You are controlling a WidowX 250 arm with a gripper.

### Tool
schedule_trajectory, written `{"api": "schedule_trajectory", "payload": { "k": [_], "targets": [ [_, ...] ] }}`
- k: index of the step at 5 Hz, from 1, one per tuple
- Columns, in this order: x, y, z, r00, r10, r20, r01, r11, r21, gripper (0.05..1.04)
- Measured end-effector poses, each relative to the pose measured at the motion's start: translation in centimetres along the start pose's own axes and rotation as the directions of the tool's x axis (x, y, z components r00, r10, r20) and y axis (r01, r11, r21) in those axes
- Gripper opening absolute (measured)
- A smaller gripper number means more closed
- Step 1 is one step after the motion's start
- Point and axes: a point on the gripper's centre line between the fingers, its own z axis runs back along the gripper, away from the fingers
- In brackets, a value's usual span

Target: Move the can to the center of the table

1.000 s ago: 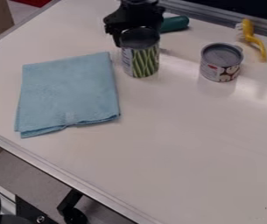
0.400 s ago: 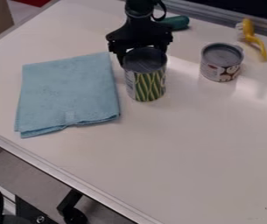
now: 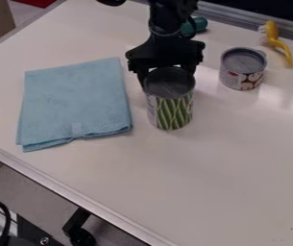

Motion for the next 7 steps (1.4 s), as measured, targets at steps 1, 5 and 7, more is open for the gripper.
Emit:
{"api": "schedule_trajectory", "payload": {
  "k": [1,5,7],
  "targets": [
    [-2.2,-0.2,0.6,1.0,-0.014,-0.012,0.014,0.999,-0.029,0.998],
    [-7.2,-1.1,2.2,0.992,-0.127,-0.004,0.125,0.987,-0.104,0.998],
    [-2.3,-1.3,2.5,0.992,-0.118,0.048,0.122,0.988,-0.093,0.998]
  ]
}}
